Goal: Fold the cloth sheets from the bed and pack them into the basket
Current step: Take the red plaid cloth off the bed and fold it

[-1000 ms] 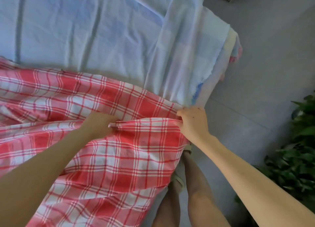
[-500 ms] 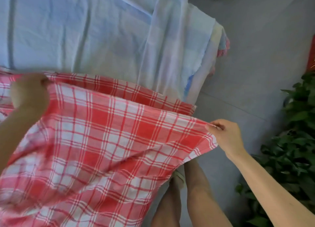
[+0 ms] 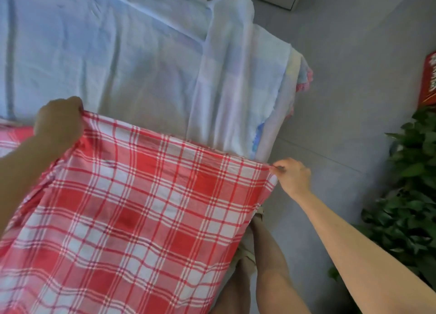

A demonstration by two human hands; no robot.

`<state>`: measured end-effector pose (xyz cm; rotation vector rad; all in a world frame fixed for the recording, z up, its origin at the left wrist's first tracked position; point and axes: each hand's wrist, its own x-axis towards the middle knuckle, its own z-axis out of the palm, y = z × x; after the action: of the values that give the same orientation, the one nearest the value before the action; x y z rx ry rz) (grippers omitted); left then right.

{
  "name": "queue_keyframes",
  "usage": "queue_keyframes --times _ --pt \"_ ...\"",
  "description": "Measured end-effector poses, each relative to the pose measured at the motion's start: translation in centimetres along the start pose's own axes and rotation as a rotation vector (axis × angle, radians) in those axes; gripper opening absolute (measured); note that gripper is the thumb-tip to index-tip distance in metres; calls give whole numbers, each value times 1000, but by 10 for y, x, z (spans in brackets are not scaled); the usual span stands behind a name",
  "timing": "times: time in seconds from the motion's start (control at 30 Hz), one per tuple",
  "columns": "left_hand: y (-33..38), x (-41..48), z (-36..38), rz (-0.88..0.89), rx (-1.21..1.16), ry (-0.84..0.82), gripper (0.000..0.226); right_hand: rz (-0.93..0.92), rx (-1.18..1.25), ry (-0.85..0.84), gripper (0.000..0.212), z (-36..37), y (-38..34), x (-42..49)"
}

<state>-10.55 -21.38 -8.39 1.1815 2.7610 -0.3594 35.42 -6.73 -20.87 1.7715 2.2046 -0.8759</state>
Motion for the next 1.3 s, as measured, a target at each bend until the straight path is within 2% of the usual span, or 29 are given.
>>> queue_keyframes --times 0.13,0.2,0.27,0.33,0.4,0.47,0.53,0.6,0.7,0.77,0.93,1.07,1.2,1.3 --pt "14 -5 -15 9 -5 32 10 81 -236 28 14 -7 -19 -5" --pt "10 -5 -12 20 -31 -28 13 42 -365 108 15 -17 -36 -10" --pt "12 -8 -14 63 -147 -80 17 -113 -363 250 25 -28 -66 -12" --pt "6 -12 -18 111 -261 -90 18 -434 -212 362 25 -32 -126 -14" --pt "4 -16 -20 168 -345 -110 19 -678 -5 245 37 -27 -197 -16" --pt "-7 -19 -24 193 -408 -110 28 -811 122 -48 58 -15 -275 -17" --pt "-18 -22 -27 213 -432 -96 29 -820 127 -392 64 -6 -341 -18" --pt "-26 -26 -25 234 -402 -154 24 -816 -4 -554 47 0 -385 -16" --pt "-47 -35 -14 264 -295 -331 25 -859 -175 -580 16 -5 -411 -5" --pt "-76 -44 -5 237 -223 -444 23 -900 -273 -603 10 -10 -423 4" --pt "-170 -64 2 39 -147 -569 32 -907 -726 -527 13 -15 -442 28" --pt "-263 -84 0 -107 6 -687 42 -949 -1018 -415 25 13 -452 33" --pt "-348 -103 -21 -173 171 -740 43 -955 -1173 -286 27 33 -471 30" --pt "-400 -102 -48 -268 278 -662 37 -936 -1176 -247 26 43 -487 25"
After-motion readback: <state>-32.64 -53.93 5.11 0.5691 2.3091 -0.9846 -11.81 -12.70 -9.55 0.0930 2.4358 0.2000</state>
